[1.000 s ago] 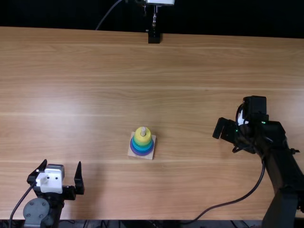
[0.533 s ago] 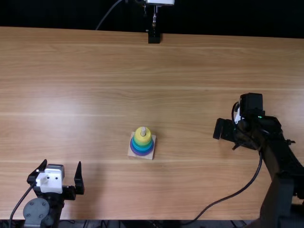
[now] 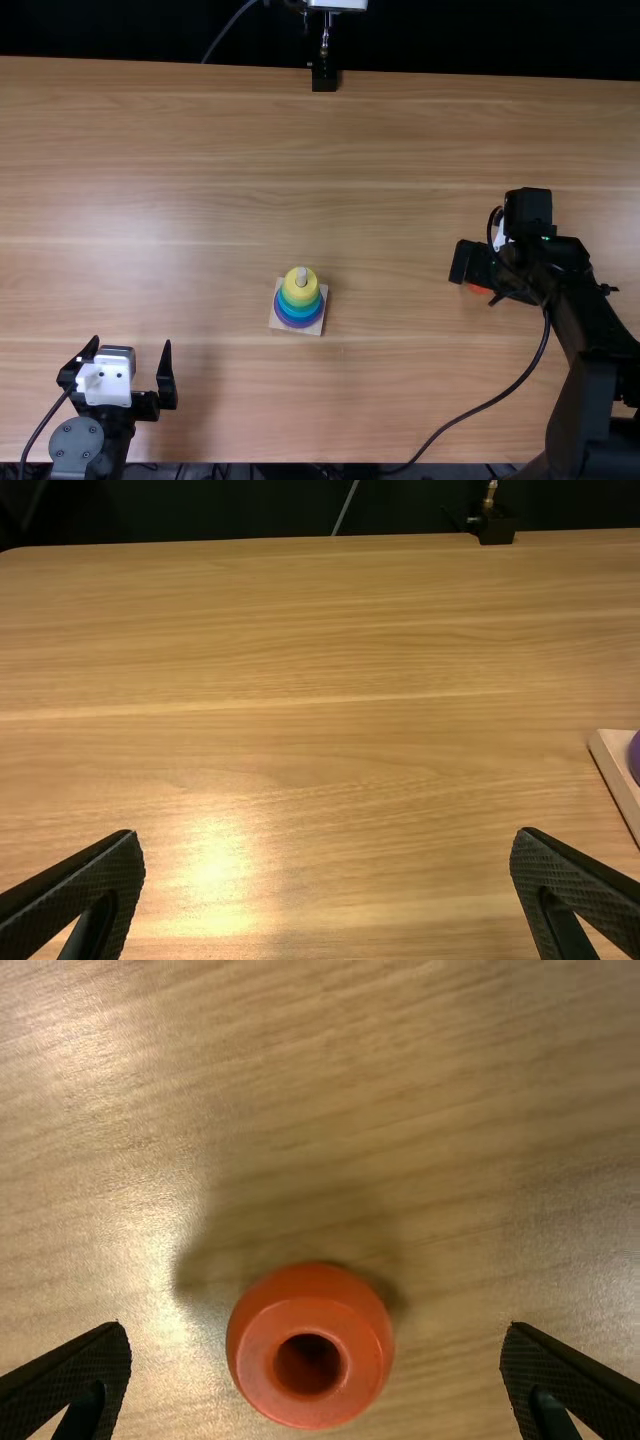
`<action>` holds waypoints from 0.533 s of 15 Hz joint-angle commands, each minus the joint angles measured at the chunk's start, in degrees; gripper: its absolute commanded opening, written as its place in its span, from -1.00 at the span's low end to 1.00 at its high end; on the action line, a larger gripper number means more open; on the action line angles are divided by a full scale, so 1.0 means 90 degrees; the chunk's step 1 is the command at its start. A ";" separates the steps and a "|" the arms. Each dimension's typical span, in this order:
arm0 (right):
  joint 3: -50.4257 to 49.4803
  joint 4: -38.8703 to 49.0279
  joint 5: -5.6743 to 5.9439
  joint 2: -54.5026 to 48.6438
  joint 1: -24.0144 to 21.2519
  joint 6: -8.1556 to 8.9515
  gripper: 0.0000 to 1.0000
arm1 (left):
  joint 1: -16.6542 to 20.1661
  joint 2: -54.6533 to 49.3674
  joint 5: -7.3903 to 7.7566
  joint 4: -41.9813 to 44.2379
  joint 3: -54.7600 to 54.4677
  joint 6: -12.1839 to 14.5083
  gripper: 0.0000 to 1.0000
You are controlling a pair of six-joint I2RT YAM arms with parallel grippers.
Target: Build the Hanoi tower: stack the rings onto the peg from bottom to top in this color order: purple, dark blue, light blue, dark green, light green, yellow, orange.
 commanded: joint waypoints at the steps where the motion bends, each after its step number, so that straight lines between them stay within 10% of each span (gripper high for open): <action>1: 0.0152 0.0002 0.0135 0.0136 0.0040 0.0003 1.00 | -0.0062 -0.0076 -0.0054 -0.0285 -0.0725 0.0014 1.00; 6: 0.0172 0.0002 0.0170 0.0380 0.0030 0.0003 1.00 | -0.0062 -0.0076 -0.0054 -0.0285 -0.0725 0.0026 1.00; 7: 0.0172 0.0002 0.0182 0.0380 0.0040 0.0003 0.86 | -0.0062 -0.0076 -0.0054 -0.0285 -0.0725 0.0014 1.00; 8: 0.0182 0.0014 0.0264 0.0380 0.0030 0.0014 0.27 | -0.0062 -0.0076 -0.0054 -0.0285 -0.0725 0.0014 1.00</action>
